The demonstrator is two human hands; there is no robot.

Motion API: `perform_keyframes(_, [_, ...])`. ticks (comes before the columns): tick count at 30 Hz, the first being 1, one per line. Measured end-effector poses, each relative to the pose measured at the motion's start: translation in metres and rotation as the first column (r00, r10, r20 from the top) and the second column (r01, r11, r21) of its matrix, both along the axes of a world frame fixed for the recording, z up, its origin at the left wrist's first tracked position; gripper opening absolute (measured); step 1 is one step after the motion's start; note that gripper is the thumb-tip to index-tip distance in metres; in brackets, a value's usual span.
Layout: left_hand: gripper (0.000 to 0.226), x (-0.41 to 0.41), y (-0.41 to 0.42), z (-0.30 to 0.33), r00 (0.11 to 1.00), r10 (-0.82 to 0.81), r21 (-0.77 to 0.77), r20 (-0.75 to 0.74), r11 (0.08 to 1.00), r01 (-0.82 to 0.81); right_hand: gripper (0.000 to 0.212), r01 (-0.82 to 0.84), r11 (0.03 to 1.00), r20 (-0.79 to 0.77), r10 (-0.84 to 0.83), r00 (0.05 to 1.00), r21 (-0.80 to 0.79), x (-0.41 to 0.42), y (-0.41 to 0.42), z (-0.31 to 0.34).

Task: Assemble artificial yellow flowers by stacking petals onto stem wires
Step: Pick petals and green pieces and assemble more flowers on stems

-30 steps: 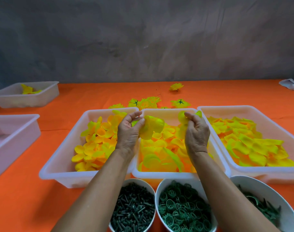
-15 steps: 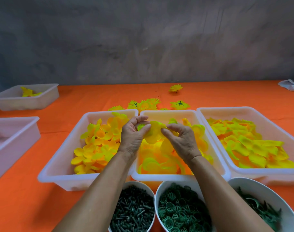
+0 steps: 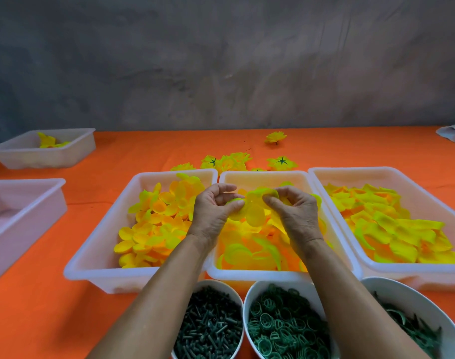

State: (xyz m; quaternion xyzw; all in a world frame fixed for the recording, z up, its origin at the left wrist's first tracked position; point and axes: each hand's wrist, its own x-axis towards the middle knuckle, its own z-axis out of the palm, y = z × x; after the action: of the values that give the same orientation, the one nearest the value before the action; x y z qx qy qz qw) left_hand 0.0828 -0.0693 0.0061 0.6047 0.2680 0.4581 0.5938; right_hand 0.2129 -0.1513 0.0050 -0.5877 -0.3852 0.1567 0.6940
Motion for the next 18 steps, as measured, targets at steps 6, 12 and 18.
perform_keyframes(6, [0.028, -0.0007, -0.0006, 0.0010, 0.999, -0.029, 0.006, -0.032, 1.000, 0.030, 0.016, 0.040, 0.998, -0.142, -0.031, 0.989, 0.057, -0.0020, -0.0004, 0.0030])
perform_keyframes(12, [0.030, -0.0003, -0.0010, 0.0004, 0.995, -0.059, 0.048, -0.078, 0.997, 0.063, 0.011, 0.024, 0.999, -0.180, -0.017, 0.984, 0.037, -0.0016, -0.0025, 0.0049])
perform_keyframes(18, [0.050, -0.0010, 0.0004, -0.0015, 0.990, -0.120, 0.032, -0.079, 0.992, 0.123, 0.010, -0.016, 0.998, -0.193, 0.028, 0.981, 0.066, -0.0024, -0.0022, 0.0052])
